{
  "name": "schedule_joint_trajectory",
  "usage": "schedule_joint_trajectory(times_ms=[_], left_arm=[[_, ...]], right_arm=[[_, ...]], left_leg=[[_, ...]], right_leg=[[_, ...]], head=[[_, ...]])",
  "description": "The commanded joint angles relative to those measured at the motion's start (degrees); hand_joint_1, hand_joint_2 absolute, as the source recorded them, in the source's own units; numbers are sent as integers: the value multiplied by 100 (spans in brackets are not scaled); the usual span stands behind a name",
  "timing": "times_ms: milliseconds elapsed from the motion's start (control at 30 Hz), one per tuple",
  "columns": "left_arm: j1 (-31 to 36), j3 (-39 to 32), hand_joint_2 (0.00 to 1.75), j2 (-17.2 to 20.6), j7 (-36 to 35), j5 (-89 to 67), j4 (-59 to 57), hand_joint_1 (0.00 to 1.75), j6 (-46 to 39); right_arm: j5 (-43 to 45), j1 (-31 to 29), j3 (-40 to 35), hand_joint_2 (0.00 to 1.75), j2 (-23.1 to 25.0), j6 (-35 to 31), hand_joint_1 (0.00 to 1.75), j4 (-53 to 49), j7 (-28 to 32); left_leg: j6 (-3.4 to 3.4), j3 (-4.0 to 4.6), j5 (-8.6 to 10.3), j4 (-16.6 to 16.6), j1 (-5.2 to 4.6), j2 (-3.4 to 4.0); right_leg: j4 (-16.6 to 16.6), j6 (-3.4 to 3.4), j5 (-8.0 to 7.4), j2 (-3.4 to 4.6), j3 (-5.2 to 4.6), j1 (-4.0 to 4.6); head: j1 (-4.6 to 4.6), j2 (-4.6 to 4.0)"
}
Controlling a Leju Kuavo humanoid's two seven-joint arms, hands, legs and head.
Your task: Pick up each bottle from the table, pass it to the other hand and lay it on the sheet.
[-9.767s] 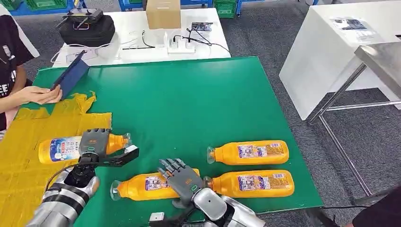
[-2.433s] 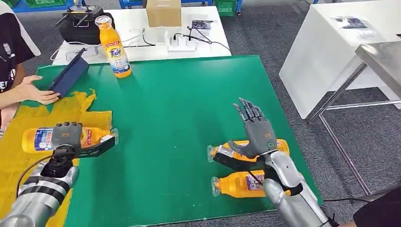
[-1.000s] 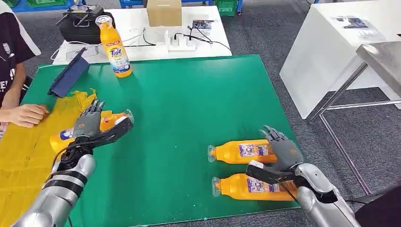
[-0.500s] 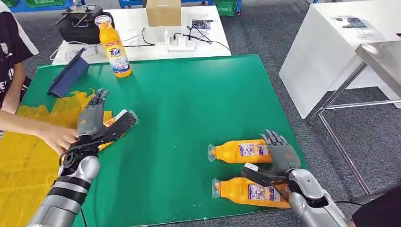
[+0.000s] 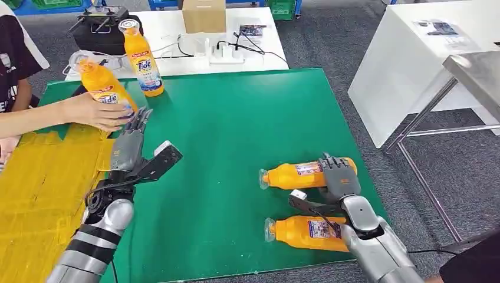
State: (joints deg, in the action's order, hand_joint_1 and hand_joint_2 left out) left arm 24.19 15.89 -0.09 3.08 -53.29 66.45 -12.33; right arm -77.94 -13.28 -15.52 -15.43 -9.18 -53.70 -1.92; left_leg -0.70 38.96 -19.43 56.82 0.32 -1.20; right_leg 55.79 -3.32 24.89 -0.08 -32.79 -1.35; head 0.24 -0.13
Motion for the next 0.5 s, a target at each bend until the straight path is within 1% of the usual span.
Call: schedule_joint_trajectory(times_ms=[33, 67, 100, 133, 167, 200, 233, 267, 333, 367, 400, 433, 467, 500], left_arm=[[46, 303, 175, 21, 81, 122, 74, 0, 5], [38, 350, 175, 20, 115, 146, 112, 0, -4], [40, 370, 175, 15, 139, 169, 125, 0, -4], [47, 413, 175, -5, 168, 197, 136, 0, 4], [45, 458, 175, 3, 178, 244, 152, 0, 7], [30, 473, 175, 9, 170, 270, 175, 0, 4], [-27, 462, 175, 13, 155, 326, 243, 0, -4], [-98, 464, 175, 39, 140, 401, 362, 0, 20], [-437, 366, 175, 81, 207, 857, 863, 0, 293], [-653, 326, 175, 112, 268, 1077, 1191, 0, 435], [-702, 321, 175, 128, 267, 1085, 1257, 0, 443], [-702, 321, 175, 128, 267, 1085, 1257, 0, 443], [-702, 321, 175, 128, 267, 1085, 1257, 0, 443], [-702, 321, 175, 128, 267, 1085, 1257, 0, 443]], right_arm=[[190, -434, -112, 175, 217, 166, 173, 1160, 200], [277, -453, -98, 175, 192, 282, 171, 1242, 265], [336, -463, -80, 175, 180, 338, 175, 1284, 312], [405, -483, -58, 175, 149, 394, 171, 1349, 366], [426, -513, -55, 175, 157, 224, 175, 1391, 360], [435, -534, -40, 175, 186, 106, 175, 1407, 348], [437, -539, -10, 175, 260, -117, 175, 1312, 290], [397, -517, 17, 175, 331, -302, 175, 1165, 195], [441, -159, 377, 175, 687, -1101, 175, 80, 28], [608, 147, 579, 175, 930, -1437, 175, -771, 83], [612, 201, 584, 175, 955, -1400, 175, -930, 84], [612, 201, 584, 175, 955, -1400, 175, -930, 84], [612, 201, 584, 175, 955, -1400, 175, -930, 84], [612, 201, 584, 175, 955, -1400, 175, -930, 84]], left_leg=[[3, -26, -11, 3, 7, 9], [3, -32, -15, 4, 8, 12], [3, -30, -13, 3, 7, 10], [1, -24, -7, 0, 8, 4], [1, -38, -14, 5, 9, 5], [0, -32, -7, 2, 6, 1], [0, -42, -13, 6, 8, 2], [0, -43, -7, 1, 7, 3], [2, -60, -15, 3, 8, 14], [5, -58, -16, 1, 7, 24], [4, -41, -10, -6, 4, 25], [7, -43, -18, -4, 5, 41], [-3, -41, -10, 1, 4, 28], [-2, -38, -14, 8, 2, 24]], right_leg=[[-7, 15, 7, 1, 30, 10], [-7, 18, 10, 3, 35, 11], [-7, 17, 8, 1, 33, 11], [-9, 12, 5, -3, 28, 10], [-8, 18, 12, -5, 42, 13], [-6, 12, 7, -6, 26, 8], [-6, 18, 12, -8, 34, 12], [-9, 13, 6, -5, 6, 10], [-8, 20, 9, 5, 3, 12], [-6, 22, 8, 17, -3, 10], [-9, 15, 1, 23, -3, 7], [-6, 22, 5, 36, 21, 9], [-3, 9, 2, 23, 42, 8], [6, 12, 9, 18, 40, 7]], head=[[0, 0], [-2, 0], [0, 0], [0, 0], [0, 0], [0, 0], [0, 0], [0, 0], [2, 0], [2, 0], [2, 0], [0, 0], [2, 0], [2, 0]])
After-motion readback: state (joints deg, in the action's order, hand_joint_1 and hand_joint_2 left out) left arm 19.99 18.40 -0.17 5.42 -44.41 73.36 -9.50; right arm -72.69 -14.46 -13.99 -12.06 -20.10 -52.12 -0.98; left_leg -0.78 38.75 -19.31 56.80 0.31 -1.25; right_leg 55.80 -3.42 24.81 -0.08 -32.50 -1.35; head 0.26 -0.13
